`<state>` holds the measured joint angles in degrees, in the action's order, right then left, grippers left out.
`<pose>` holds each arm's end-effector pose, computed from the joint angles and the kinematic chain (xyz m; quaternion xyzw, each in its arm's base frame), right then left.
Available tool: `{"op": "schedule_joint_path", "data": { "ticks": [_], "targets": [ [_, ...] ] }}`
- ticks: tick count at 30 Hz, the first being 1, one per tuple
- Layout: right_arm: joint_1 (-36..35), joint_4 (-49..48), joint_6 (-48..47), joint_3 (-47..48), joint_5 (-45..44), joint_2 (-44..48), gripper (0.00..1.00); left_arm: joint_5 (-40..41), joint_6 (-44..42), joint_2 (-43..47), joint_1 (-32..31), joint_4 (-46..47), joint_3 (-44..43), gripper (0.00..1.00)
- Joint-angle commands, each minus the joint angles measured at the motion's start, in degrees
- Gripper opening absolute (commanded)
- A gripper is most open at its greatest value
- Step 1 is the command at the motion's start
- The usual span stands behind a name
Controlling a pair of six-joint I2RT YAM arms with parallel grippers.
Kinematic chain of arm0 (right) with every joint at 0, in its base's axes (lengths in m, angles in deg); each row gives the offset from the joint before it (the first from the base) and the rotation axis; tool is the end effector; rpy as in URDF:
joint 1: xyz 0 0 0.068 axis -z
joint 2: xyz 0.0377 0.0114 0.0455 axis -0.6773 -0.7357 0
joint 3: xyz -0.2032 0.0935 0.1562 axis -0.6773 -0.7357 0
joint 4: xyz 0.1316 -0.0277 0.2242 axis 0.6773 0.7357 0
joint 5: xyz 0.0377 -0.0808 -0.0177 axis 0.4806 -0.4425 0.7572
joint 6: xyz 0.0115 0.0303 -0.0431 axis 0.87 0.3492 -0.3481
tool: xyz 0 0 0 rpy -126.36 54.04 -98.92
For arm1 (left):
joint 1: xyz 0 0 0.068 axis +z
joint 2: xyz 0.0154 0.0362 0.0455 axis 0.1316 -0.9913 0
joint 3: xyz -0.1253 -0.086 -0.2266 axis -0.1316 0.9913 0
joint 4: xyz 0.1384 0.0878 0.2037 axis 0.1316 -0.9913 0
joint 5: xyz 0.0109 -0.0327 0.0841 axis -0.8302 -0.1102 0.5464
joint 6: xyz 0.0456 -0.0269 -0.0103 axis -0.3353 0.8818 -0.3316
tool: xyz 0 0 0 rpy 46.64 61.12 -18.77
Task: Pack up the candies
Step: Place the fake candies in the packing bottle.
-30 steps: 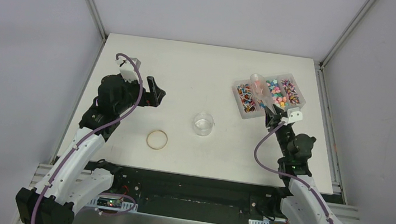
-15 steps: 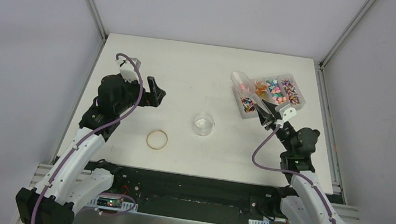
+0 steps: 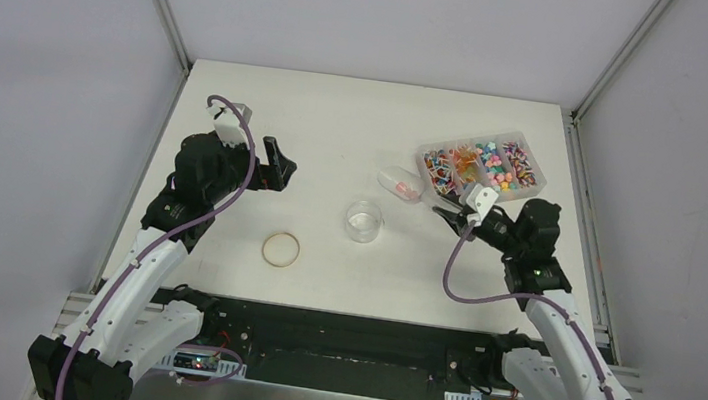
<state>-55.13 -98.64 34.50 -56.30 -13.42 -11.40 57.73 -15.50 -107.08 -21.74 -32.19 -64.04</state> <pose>0.1817 0.0656 0.2698 -0.4929 0.5640 0.1842 0.6363 0.1873 -0.0529 0.3226 0.0239 0.8093 -0.2189 0.5446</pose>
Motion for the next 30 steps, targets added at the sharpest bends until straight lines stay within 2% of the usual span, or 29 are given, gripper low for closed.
{"op": "schedule_joint_path", "data": {
  "ticks": [1, 7, 14, 30],
  "targets": [
    [-1.49, 11.34, -9.68, 5.44, 3.78, -0.93, 0.00, 0.80, -0.21, 1.28, 0.11, 1.10, 0.43, 0.99],
    [-4.41, 18.40, -13.72, 7.28, 2.28, -0.97, 0.00, 0.95, -0.21, 1.69, 0.11, 1.16, 0.48, 0.99],
    [-8.61, 25.48, -16.78, 10.16, -3.44, -2.95, 0.00, 0.62, -0.28, 1.82, 0.11, 1.09, 0.47, 0.99],
    [-16.57, 30.03, -18.36, 14.54, -14.94, -5.43, 0.00, 0.60, -0.38, 2.04, 0.14, 1.14, 0.48, 0.99]
  ]
}}
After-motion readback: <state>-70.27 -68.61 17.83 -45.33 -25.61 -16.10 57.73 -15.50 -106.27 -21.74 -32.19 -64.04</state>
